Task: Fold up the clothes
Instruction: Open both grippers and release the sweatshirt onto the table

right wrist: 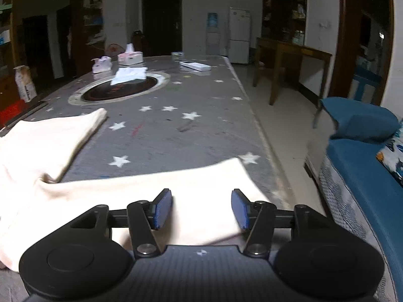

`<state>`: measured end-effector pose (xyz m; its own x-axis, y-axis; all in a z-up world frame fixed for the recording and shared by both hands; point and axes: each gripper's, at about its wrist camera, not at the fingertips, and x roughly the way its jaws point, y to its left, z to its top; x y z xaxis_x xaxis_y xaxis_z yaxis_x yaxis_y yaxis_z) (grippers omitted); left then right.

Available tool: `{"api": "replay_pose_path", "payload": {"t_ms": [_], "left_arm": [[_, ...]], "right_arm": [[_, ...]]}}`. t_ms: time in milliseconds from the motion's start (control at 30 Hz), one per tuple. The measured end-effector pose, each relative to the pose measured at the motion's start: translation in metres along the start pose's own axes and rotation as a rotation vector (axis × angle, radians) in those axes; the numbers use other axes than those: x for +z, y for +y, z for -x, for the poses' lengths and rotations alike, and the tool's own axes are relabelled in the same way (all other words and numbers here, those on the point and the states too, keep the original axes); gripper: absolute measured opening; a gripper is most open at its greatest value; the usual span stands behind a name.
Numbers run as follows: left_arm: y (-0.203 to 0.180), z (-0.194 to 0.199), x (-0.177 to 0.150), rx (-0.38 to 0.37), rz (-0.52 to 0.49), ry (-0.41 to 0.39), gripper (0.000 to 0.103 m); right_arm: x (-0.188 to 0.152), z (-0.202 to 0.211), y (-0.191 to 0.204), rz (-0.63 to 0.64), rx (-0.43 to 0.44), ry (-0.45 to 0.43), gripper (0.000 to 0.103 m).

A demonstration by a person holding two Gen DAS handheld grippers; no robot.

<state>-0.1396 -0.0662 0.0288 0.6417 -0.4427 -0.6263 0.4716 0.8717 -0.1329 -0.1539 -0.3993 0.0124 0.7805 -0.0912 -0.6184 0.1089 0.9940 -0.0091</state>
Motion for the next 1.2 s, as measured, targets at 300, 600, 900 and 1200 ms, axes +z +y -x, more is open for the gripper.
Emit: {"api": "replay_pose_path", "payload": {"t_ms": [300, 600, 900, 1200], "left_arm": [[-0.008, 0.009, -0.012, -0.057, -0.021, 0.015, 0.074], [-0.001, 0.013, -0.014, -0.080, 0.006, 0.008, 0.070], [0.013, 0.014, -0.016, -0.118, 0.044, 0.006, 0.062], [0.019, 0.015, -0.016, -0.157, 0.048, 0.009, 0.062]], "right_arm": [[0.018, 0.005, 0.009, 0.050, 0.037, 0.024, 0.051], [0.077, -0.020, 0.075, 0.196, 0.295, 0.049, 0.043], [0.127, -0.106, 0.143, 0.280, 0.343, 0.159, 0.037], [0.140, -0.153, 0.160, 0.254, 0.316, 0.214, 0.019]]}}
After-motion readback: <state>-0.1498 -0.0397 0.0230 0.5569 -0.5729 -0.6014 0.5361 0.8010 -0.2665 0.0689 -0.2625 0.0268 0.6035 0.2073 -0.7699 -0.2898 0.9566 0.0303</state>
